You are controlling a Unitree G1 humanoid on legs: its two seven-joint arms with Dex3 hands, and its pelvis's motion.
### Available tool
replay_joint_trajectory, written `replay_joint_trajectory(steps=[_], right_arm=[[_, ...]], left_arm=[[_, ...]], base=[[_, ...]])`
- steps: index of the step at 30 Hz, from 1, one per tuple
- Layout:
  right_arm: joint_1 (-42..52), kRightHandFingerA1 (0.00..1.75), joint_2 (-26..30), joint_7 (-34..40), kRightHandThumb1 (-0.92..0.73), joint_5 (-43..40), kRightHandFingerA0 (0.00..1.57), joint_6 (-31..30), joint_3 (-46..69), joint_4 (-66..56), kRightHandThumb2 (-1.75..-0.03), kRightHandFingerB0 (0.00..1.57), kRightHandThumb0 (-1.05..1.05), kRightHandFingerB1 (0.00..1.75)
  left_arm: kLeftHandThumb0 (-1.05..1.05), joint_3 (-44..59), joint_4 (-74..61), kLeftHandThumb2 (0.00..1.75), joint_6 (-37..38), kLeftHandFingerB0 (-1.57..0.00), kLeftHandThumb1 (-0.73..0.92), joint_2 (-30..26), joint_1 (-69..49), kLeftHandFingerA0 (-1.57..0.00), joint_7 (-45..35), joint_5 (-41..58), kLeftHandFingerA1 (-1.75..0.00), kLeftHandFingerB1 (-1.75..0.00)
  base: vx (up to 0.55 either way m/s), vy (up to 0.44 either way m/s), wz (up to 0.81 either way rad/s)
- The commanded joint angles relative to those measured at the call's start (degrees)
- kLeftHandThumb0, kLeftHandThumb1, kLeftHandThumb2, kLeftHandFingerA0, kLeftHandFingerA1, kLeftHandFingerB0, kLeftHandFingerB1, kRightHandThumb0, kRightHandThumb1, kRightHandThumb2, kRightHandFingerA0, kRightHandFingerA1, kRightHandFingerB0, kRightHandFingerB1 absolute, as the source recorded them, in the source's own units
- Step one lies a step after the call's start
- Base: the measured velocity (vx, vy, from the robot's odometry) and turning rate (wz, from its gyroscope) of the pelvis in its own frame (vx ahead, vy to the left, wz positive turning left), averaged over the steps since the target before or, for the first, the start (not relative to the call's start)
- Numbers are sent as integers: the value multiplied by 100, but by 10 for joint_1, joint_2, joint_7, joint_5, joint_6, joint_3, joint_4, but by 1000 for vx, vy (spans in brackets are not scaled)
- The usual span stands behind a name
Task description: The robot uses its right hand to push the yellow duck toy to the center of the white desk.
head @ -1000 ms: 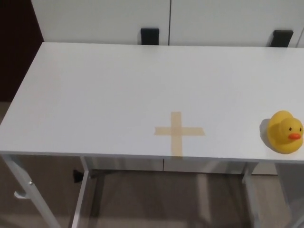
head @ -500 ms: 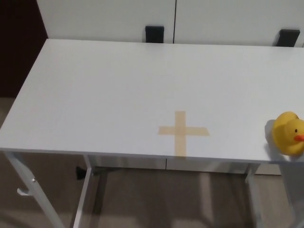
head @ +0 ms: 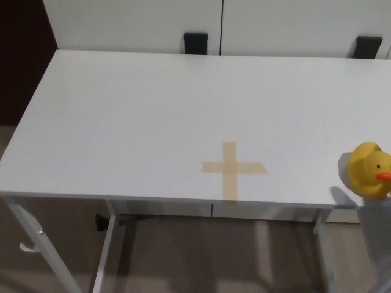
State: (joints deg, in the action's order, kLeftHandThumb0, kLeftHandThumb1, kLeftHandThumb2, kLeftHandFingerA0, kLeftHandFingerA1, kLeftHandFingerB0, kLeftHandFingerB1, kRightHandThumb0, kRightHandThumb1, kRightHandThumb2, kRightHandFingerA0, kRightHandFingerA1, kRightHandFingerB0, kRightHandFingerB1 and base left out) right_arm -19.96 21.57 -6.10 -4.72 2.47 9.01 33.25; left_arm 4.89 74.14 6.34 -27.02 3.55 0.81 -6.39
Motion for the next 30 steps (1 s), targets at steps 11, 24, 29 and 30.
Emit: replay_joint_trajectory(steps=[11,24,29,30], right_arm=[[-58,42,-15,35,-92,80,21,26,-69,90,-78,16,-89,34],[-85,43,-39,42,-92,93,24,25,-88,100,-78,18,-87,35],[-89,43,-55,44,-92,102,24,24,-97,95,-78,18,-85,35],[-91,42,-57,45,-91,103,25,22,-99,95,-79,19,-89,34]], left_arm=[[17,-11,1,175,33,-138,-59,-1,-4,-143,7,-11,-87,-88],[13,-16,3,175,34,-137,-59,3,-5,-142,6,-10,-91,-90],[5,-12,0,170,33,-136,-61,4,-6,-145,1,-5,-91,-84],[4,-14,-1,170,34,-134,-61,4,-6,-144,3,-7,-91,-86]], base=[[0,0,0],[0,0,0],[0,0,0],[0,0,0]])
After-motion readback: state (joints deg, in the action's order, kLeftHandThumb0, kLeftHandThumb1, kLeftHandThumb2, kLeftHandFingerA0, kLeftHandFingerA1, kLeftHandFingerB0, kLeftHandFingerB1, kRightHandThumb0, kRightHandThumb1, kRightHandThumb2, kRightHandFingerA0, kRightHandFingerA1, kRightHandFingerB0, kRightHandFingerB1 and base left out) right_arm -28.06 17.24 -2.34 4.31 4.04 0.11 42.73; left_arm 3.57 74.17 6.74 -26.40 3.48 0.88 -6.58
